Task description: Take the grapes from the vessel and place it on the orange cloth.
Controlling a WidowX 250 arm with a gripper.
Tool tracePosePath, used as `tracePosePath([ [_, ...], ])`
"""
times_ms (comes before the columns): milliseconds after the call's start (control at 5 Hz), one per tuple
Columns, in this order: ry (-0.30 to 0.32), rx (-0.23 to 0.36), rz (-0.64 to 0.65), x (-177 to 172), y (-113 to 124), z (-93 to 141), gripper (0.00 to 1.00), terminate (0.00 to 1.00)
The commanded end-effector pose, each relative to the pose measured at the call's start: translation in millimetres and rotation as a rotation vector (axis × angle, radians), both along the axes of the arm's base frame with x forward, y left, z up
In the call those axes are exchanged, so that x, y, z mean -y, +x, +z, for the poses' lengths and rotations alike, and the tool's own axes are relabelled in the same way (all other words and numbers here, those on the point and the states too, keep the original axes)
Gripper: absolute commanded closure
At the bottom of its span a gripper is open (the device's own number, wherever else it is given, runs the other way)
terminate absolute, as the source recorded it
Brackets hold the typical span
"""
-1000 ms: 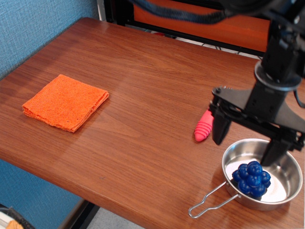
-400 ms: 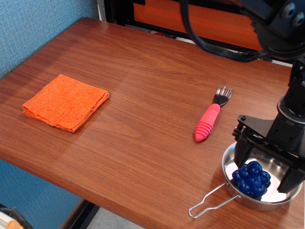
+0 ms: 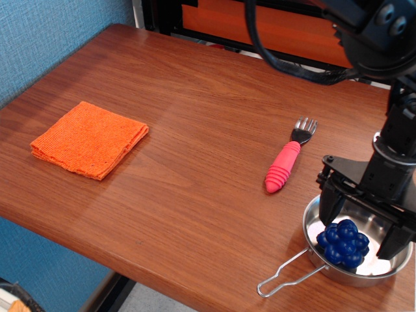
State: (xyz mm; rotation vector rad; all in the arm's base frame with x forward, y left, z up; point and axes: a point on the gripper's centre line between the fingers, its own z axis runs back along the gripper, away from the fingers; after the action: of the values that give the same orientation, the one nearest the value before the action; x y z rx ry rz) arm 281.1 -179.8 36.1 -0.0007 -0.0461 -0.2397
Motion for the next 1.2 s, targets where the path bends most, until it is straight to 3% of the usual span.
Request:
tracePosePath([
  [0, -0.019, 0.011, -0.007, -4.2, -0.2, 0.4, 0.00, 0.00],
  [600, -0.023, -0.021, -0.020, -1.6, -1.5, -15.7, 0.00, 0.00],
  [800, -0.026, -0.010, -0.023, -2.4, -1.8, -11.7, 1.00, 0.00],
  [1000, -0.022, 0.008, -0.021, -4.5, -0.4, -1.4, 1.00, 0.00],
])
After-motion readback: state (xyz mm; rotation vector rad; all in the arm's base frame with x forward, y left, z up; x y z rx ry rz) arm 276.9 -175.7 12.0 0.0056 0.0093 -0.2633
